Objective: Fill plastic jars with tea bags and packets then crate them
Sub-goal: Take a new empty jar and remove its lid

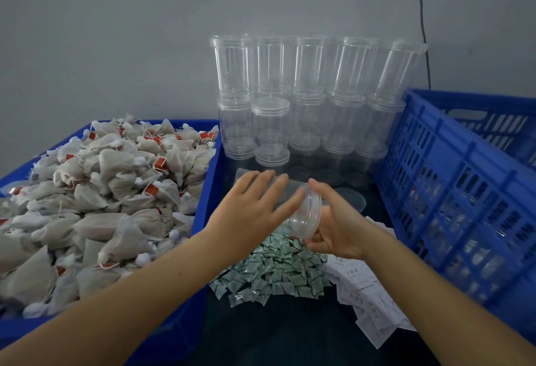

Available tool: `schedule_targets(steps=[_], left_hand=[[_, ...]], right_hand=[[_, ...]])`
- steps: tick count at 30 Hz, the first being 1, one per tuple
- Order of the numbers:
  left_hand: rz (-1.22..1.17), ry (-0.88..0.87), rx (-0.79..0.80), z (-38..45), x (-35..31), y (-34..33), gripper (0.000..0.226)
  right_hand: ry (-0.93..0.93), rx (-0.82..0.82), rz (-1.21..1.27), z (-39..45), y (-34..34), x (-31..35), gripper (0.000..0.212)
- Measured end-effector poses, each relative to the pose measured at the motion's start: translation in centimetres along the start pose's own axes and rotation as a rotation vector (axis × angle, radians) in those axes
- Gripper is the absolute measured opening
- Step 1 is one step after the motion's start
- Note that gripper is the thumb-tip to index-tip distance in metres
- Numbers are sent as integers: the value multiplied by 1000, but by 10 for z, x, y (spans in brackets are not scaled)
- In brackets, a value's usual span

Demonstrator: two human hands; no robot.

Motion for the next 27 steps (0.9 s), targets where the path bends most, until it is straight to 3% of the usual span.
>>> schedule_targets(steps=[3, 6, 9, 13, 19, 23, 27], left_hand=[[-219, 126, 175, 2, 18, -18, 92], [-759, 244, 340, -1, 30, -44, 100], [-1195, 260, 482, -3, 27, -63, 96], [-1648, 249, 663, -7, 9, -76, 86], [-2012, 120, 816, -11, -18, -68, 71], [-2391, -74, 946, -14, -37, -52, 89], [-2547, -296, 1015, -15, -43, -37, 95]], right_hand=[[213, -87, -268, -5, 6, 25, 78], [361, -90, -611, -18, 0, 51, 65], [386, -4, -687, -25, -4, 61, 52], [368, 103, -761, -23, -5, 62, 63], [445, 151, -729, -29, -17, 71, 98], [589, 182, -666, -38, -30, 84, 96], [664, 210, -593, -41, -40, 90, 96]])
Point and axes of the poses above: each hand's wrist, its own z-axis towards the middle knuckle, its own y-axis out of the back of the hand, x = y × z, the point moved 10 cm from there along z, towards the middle knuckle, and after that the axes turned 9 degrees about x, right-handed, at the moved point
